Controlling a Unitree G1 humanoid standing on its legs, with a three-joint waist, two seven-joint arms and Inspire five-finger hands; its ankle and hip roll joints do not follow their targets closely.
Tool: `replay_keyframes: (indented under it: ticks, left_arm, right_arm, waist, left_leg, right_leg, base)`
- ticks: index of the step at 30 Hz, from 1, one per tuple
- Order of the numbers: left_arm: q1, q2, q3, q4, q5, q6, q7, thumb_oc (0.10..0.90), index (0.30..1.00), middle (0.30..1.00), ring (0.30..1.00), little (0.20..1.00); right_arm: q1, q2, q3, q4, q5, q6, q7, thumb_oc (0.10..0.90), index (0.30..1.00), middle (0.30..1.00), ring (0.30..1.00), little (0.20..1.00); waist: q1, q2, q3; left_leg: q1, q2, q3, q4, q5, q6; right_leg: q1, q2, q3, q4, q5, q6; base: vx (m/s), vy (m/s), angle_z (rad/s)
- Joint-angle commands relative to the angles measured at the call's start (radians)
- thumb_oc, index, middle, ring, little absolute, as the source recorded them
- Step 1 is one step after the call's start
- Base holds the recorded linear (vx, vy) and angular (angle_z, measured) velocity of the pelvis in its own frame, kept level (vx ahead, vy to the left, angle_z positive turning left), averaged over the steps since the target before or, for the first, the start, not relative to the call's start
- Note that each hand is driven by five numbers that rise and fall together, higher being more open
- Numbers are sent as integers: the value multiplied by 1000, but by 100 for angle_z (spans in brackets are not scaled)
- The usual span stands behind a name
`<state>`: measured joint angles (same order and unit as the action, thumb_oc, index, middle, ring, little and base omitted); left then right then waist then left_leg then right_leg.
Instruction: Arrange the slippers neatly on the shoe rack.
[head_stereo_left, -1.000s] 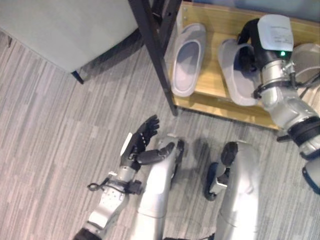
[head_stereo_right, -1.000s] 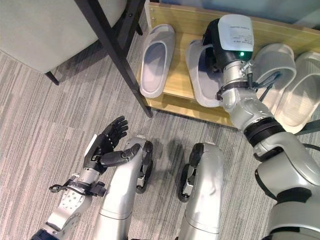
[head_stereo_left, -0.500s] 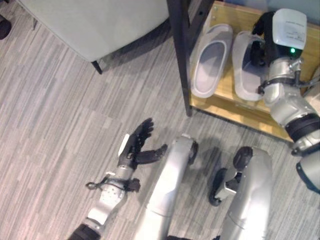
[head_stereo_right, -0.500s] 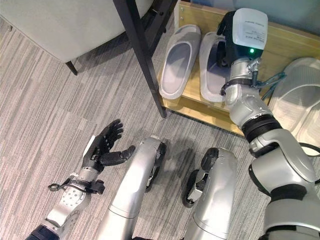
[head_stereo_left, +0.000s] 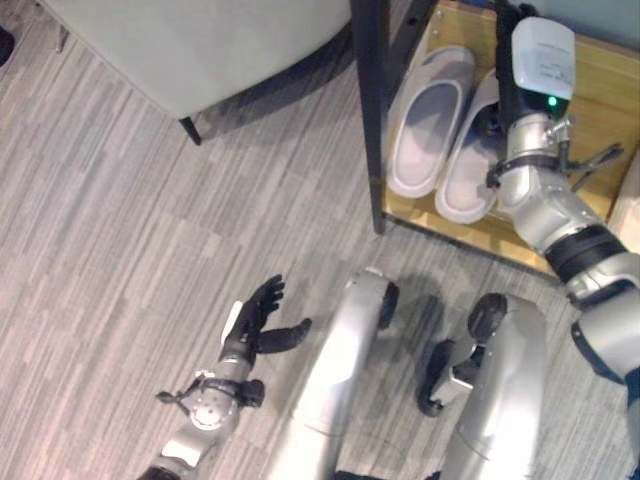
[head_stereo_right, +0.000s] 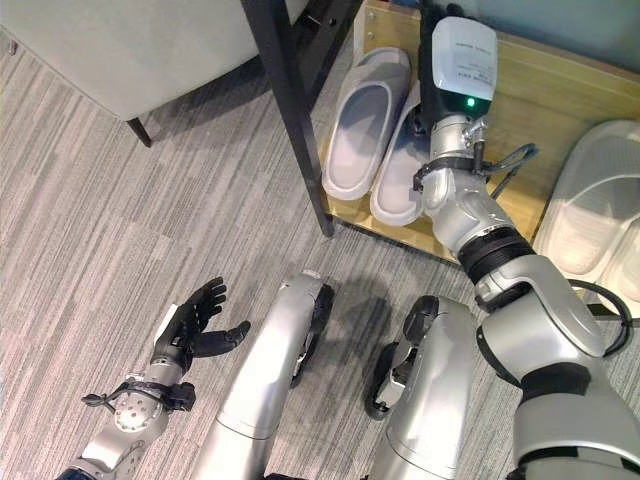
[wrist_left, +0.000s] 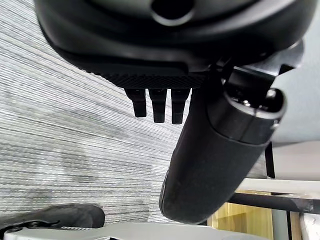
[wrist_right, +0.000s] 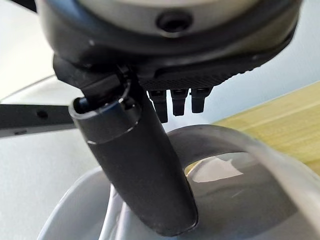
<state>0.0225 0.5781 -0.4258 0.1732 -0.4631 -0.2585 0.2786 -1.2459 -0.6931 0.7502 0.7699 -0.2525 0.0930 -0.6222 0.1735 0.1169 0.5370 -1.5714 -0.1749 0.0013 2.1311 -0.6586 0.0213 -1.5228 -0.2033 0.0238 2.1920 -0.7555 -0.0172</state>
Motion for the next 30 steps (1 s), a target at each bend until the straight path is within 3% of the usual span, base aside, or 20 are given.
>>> replay_keyframes:
  ticks: [1,10,22,29,30]
  left_arm:
    - [22,57,39,-156,33,-48,26,800,900,900,900,900]
    - [56,56,77,-162,40,-26,20,800,900,900,900,900]
    - [103,46,128,-165,64,-12,18,800,900,900,900,900]
    - [114,41,142,-165,69,-12,32,800,900,900,900,900]
    - [115,33,145,-161,63,-11,33,800,900,900,900,900]
  right_arm:
    - [-114,-20,-77,-170,-31,-39,-58,800,900,900,900,900]
    - [-5,-40,-156,-321,-50,-50,-22,800,900,900,900,900]
    - [232,-85,-322,-644,-18,-146,3,800,900,900,900,900]
    - [414,-32,-451,-770,105,-220,-2,800,900,900,900,900]
    - [474,2,-474,-790,183,-259,7,800,900,900,900,900]
  waist:
    - [37,-30,-17]
    - [15,-50,-17]
    - [-19,-80,-17]
    - [-35,-94,-17]
    - [-42,-95,-17]
  left_leg:
    - [1,46,-77,9,-132,-50]
    - [1,58,-72,33,-141,-53]
    - [1,68,-63,61,-161,-46]
    - [1,78,-50,70,-169,-42]
    - [1,79,-48,71,-170,-41]
  right_leg:
    - [4,37,82,89,18,-89]
    - [-12,51,87,105,16,-83]
    - [-32,67,92,119,18,-79]
    - [-45,75,99,123,21,-72]
    - [-46,77,99,123,23,-71]
  base:
    - [0,0,0]
    - [-6,1,-7]
    - [-2,1,-8]
    - [0,4,-7]
    - [0,0,0]
